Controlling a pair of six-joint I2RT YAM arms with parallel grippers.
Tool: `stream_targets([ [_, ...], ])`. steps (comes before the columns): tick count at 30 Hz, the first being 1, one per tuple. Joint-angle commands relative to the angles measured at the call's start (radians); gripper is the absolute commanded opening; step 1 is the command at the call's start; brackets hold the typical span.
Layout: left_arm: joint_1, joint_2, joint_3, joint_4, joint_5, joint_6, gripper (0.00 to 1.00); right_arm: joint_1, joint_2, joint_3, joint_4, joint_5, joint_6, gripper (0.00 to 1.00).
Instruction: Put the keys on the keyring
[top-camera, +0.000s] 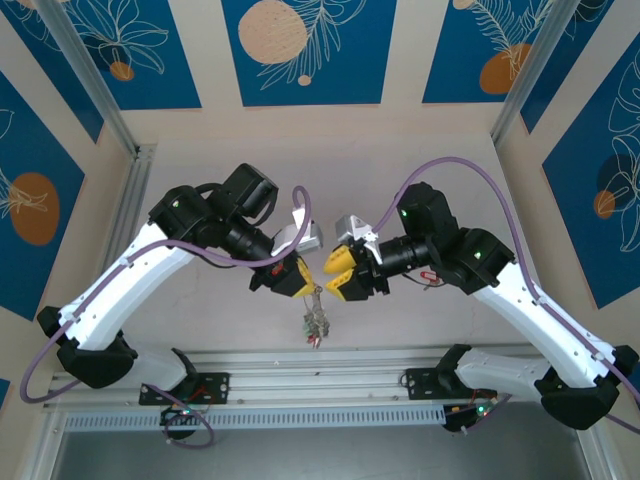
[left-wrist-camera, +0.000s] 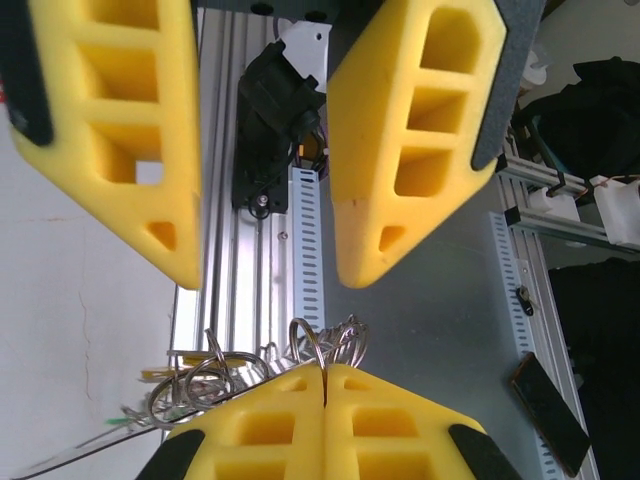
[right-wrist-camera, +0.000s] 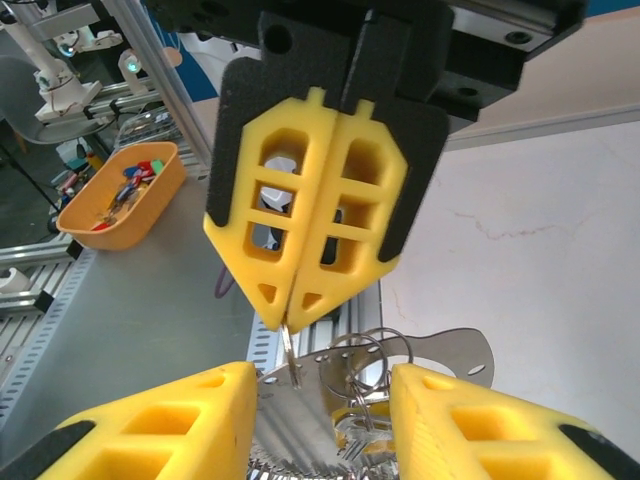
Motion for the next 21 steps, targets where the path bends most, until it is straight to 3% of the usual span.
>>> stream_targets([
  [1,-0.011,-0.030,0.031,0.045,0.018,0.003,0.00,0.019,0.006,0.010,-0.002,-0.039,0.013,0.38],
  [8,-0.012,-0.032,0.029,0.076,0.014,-0.008,0.00,0.025,0.009,-0.005,0.007,-0.046,0.020,0.29],
  [16,-0.012,-0.024,0.027,0.091,0.019,-0.004,0.00,0.027,0.028,-0.014,0.022,-0.041,0.019,0.27],
  [21,-0.011,-0.014,0.028,0.095,0.002,0.004,0.00,0.026,0.036,-0.021,0.028,-0.037,0.007,0.15],
])
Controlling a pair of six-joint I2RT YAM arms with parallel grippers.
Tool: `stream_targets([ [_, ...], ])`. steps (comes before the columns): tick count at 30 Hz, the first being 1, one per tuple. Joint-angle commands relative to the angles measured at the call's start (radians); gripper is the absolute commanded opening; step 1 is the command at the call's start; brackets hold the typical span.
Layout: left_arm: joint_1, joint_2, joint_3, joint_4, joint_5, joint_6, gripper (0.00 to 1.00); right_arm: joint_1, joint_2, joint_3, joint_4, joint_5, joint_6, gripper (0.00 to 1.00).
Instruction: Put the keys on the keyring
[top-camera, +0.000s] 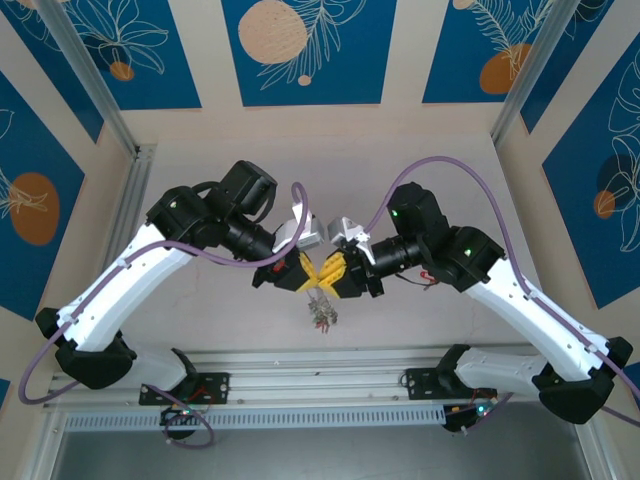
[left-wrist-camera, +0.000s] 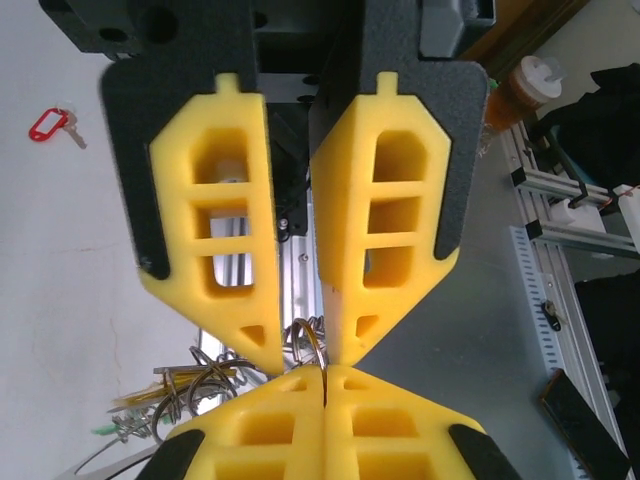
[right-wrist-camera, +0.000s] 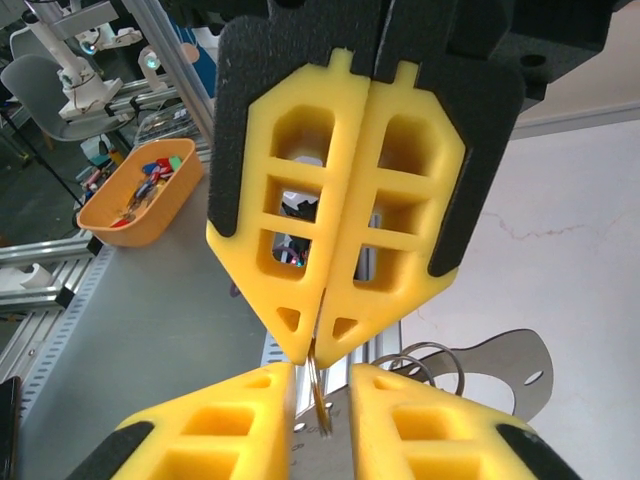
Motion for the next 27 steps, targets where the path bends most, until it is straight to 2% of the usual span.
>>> stream_targets([
  [1,-0.011,-0.002,0.032,0.028,0.022,0.009,0.00,0.004,0.004,-0.022,0.009,-0.018,-0.005,0.11],
  [4,-0.009,0.008,0.033,0.033,0.011,0.014,0.00,-0.007,0.003,-0.031,0.012,-0.020,-0.011,0.00],
  [13,0.015,0.038,0.040,0.090,-0.020,0.018,0.00,-0.120,-0.023,-0.072,0.109,-0.084,0.016,0.00],
  [16,0.027,0.035,0.029,0.146,-0.033,0.007,0.36,-0.176,-0.038,-0.085,0.177,-0.130,0.052,0.00],
  [19,0.044,0.010,-0.021,0.241,-0.028,-0.015,0.63,-0.218,-0.060,-0.104,0.259,-0.162,0.100,0.00],
  [22,0.067,-0.013,-0.069,0.323,-0.015,-0.041,0.76,-0.236,-0.082,-0.126,0.333,-0.181,0.142,0.00],
  [27,0.114,-0.050,-0.139,0.470,0.064,-0.091,0.81,-0.260,-0.100,-0.170,0.474,-0.208,0.219,0.00],
])
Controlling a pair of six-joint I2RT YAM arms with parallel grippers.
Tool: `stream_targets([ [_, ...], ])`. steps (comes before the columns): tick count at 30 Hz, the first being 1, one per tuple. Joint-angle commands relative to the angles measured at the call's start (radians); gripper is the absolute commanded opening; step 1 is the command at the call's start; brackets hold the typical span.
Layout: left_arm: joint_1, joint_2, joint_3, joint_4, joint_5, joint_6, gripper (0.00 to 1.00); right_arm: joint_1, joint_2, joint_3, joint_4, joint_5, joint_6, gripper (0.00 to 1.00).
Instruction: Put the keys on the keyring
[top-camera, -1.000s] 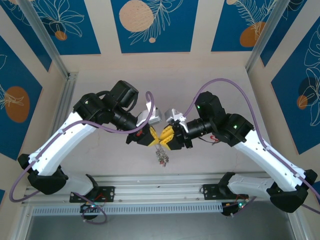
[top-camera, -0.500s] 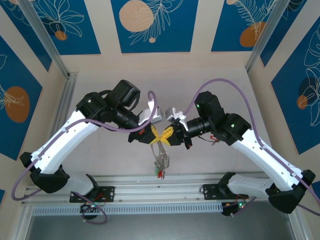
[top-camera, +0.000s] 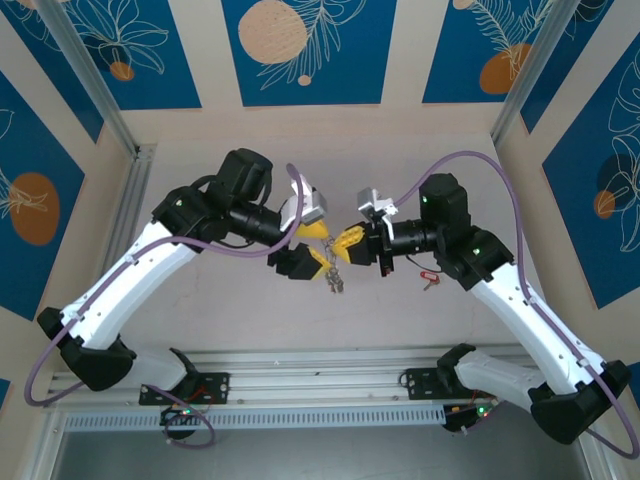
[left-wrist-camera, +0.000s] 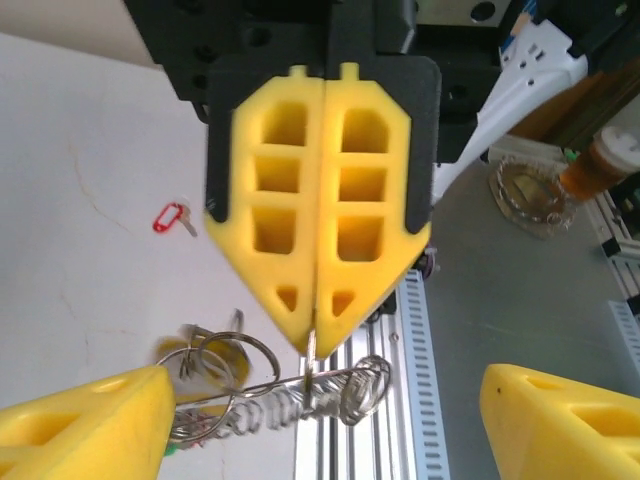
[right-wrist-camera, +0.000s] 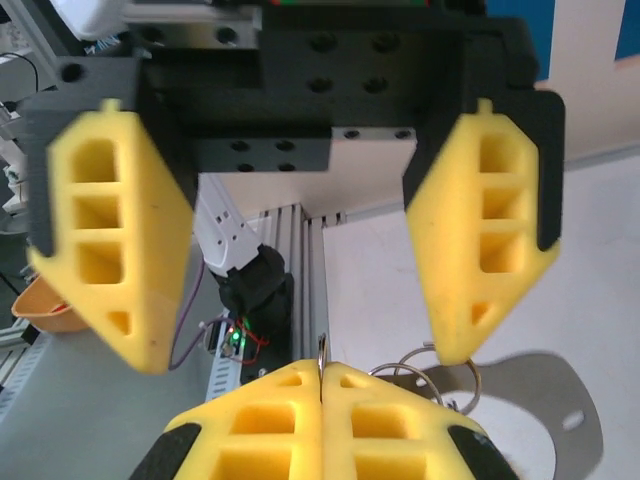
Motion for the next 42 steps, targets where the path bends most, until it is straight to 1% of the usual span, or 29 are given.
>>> stream_targets([
  [1,0.034,-0.043,-0.042,0.152,0.083,-0.048,0.81,-0.018,-0.033,-0.029,0.188,-0.085,0.100,0.00],
  [5,0.066,-0.081,-0.097,0.245,0.099,-0.088,0.81,-0.040,-0.055,-0.072,0.365,-0.091,0.222,0.00],
  [8,0.076,-0.093,-0.125,0.297,0.114,-0.113,0.76,-0.041,-0.064,-0.088,0.462,-0.085,0.283,0.00],
  [11,0.076,-0.101,-0.144,0.348,0.132,-0.139,0.69,-0.038,-0.078,-0.112,0.565,-0.066,0.349,0.00],
  [16,0.075,-0.109,-0.145,0.426,0.156,-0.179,0.45,-0.006,-0.099,-0.153,0.671,0.015,0.415,0.00],
  [18,0.075,-0.113,-0.138,0.443,0.164,-0.190,0.43,0.003,-0.111,-0.171,0.705,0.053,0.434,0.00],
  [21,0.076,-0.132,-0.148,0.480,0.157,-0.208,0.42,0.004,-0.123,-0.201,0.777,0.095,0.480,0.00],
  [31,0.075,-0.146,-0.184,0.619,0.191,-0.281,0.29,0.039,-0.122,-0.225,0.867,0.183,0.534,0.00],
  [36,0.074,-0.133,-0.193,0.646,0.197,-0.295,0.25,0.049,-0.121,-0.240,0.907,0.207,0.550,0.00],
  [38,0.074,-0.129,-0.194,0.659,0.203,-0.303,0.21,0.059,-0.117,-0.244,0.913,0.219,0.550,0.00],
  [40,0.074,-0.125,-0.192,0.669,0.206,-0.309,0.15,0.061,-0.120,-0.259,0.932,0.239,0.555,0.00],
  [42,0.074,-0.122,-0.192,0.666,0.205,-0.311,0.14,0.061,-0.125,-0.270,0.948,0.254,0.560,0.00],
])
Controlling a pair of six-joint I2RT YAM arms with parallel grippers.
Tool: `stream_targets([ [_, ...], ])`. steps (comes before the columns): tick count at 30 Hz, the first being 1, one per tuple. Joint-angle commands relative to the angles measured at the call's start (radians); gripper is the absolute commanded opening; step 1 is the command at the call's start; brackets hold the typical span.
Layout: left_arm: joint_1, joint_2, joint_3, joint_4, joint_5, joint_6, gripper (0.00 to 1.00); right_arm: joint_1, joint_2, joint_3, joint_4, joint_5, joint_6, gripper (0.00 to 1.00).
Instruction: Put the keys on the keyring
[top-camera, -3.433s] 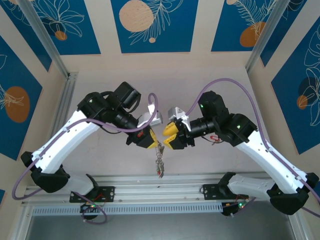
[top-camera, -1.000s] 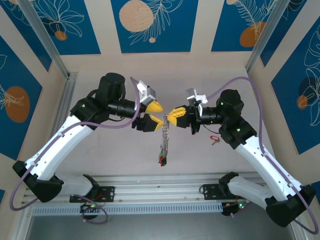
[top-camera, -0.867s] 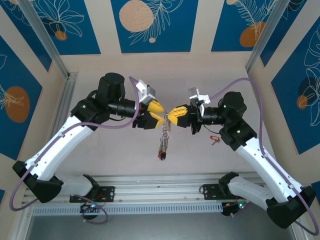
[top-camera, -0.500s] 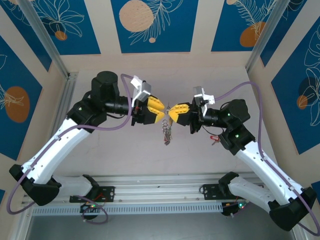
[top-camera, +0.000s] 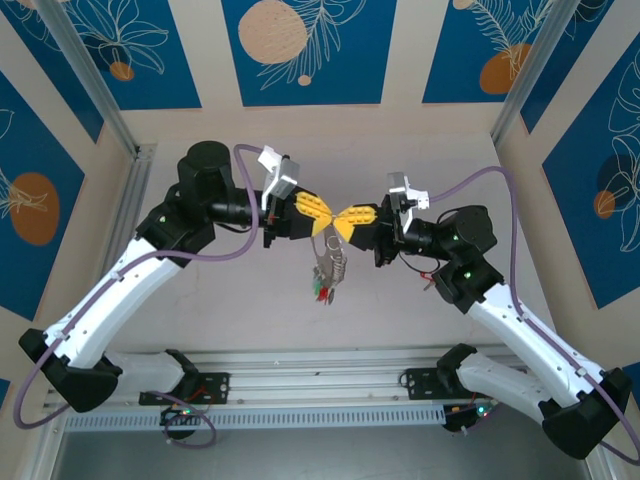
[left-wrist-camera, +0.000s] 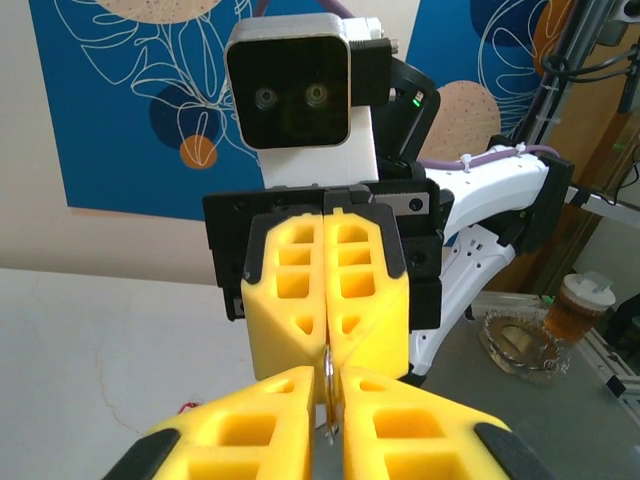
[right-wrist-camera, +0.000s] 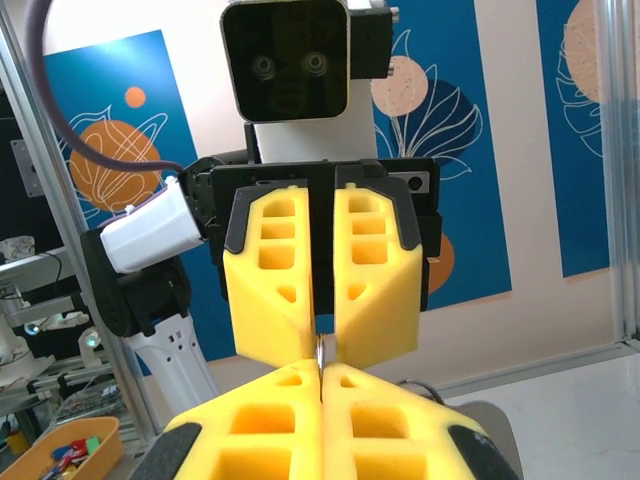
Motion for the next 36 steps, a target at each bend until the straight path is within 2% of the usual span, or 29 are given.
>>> stream_targets([
  [1,0.003,0.007,-0.008,0.037,0.033,-0.016,0.14,0.005,-0.020,-0.013,0.093,0.060,0.020,0.00],
  [5,-0.001,0.017,-0.014,0.045,0.042,-0.028,0.23,0.006,-0.023,-0.022,0.114,0.071,0.026,0.00],
  [10,-0.003,0.019,-0.018,0.039,0.033,-0.027,0.23,0.005,-0.036,-0.030,0.118,0.085,0.021,0.00],
  [11,-0.003,0.022,-0.018,0.038,0.033,-0.028,0.22,0.005,-0.037,-0.028,0.118,0.085,0.020,0.00],
  [12,-0.004,0.023,-0.019,0.037,0.033,-0.028,0.16,0.005,-0.035,-0.027,0.120,0.083,0.019,0.00],
  [14,-0.003,0.023,-0.014,0.032,0.029,-0.022,0.00,0.005,-0.034,-0.027,0.117,0.080,0.019,0.00],
  [17,-0.004,0.020,-0.003,0.017,0.032,-0.011,0.00,0.005,-0.042,-0.027,0.078,0.089,0.007,0.00],
  [18,-0.004,0.022,0.013,-0.016,0.038,0.007,0.00,0.007,-0.049,-0.010,0.013,0.088,-0.022,0.08],
  [21,-0.004,0.040,0.112,-0.248,-0.008,0.136,0.00,0.009,-0.081,0.115,-0.363,0.110,-0.210,0.44],
  [22,-0.005,0.049,0.151,-0.333,-0.032,0.183,0.00,0.007,-0.090,0.164,-0.496,0.131,-0.283,0.51],
  [25,-0.005,0.098,0.272,-0.576,-0.094,0.306,0.00,-0.026,-0.077,0.308,-0.837,0.152,-0.458,0.56],
  [28,-0.013,0.150,0.366,-0.749,-0.142,0.390,0.00,-0.054,-0.034,0.417,-1.018,0.119,-0.529,0.55],
  [30,-0.022,0.176,0.414,-0.828,-0.158,0.429,0.00,-0.051,-0.010,0.454,-1.082,0.114,-0.558,0.54],
  [36,-0.072,0.250,0.527,-1.003,-0.240,0.507,0.00,-0.032,0.034,0.441,-1.109,0.094,-0.582,0.51],
])
